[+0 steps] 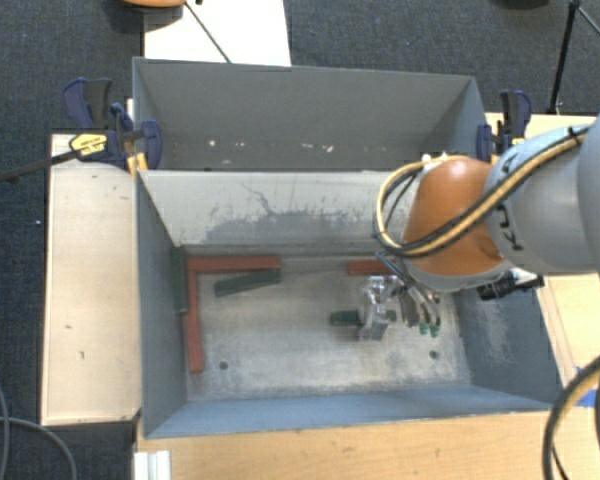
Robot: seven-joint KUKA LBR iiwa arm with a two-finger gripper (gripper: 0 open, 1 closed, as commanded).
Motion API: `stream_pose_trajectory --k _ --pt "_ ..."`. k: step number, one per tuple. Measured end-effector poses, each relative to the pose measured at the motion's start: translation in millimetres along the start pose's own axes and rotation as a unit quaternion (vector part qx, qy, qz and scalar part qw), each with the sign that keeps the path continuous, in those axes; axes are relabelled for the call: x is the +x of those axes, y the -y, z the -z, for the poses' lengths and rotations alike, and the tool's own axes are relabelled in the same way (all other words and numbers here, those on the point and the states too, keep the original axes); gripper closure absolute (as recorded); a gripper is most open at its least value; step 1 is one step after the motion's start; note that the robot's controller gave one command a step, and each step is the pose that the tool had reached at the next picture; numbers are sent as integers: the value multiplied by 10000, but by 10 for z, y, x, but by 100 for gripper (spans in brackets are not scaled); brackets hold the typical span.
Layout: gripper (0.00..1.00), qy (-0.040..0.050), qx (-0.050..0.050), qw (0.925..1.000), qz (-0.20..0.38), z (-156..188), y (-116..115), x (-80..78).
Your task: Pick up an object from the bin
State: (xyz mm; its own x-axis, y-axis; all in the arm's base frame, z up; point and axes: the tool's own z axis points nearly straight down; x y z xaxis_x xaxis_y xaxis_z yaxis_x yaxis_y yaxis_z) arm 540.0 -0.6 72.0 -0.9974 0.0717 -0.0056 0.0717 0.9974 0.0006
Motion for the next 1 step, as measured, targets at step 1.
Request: stream_pose_trajectory --k 1 --pt "0 -16 0 10000 1 -15 -1 10"
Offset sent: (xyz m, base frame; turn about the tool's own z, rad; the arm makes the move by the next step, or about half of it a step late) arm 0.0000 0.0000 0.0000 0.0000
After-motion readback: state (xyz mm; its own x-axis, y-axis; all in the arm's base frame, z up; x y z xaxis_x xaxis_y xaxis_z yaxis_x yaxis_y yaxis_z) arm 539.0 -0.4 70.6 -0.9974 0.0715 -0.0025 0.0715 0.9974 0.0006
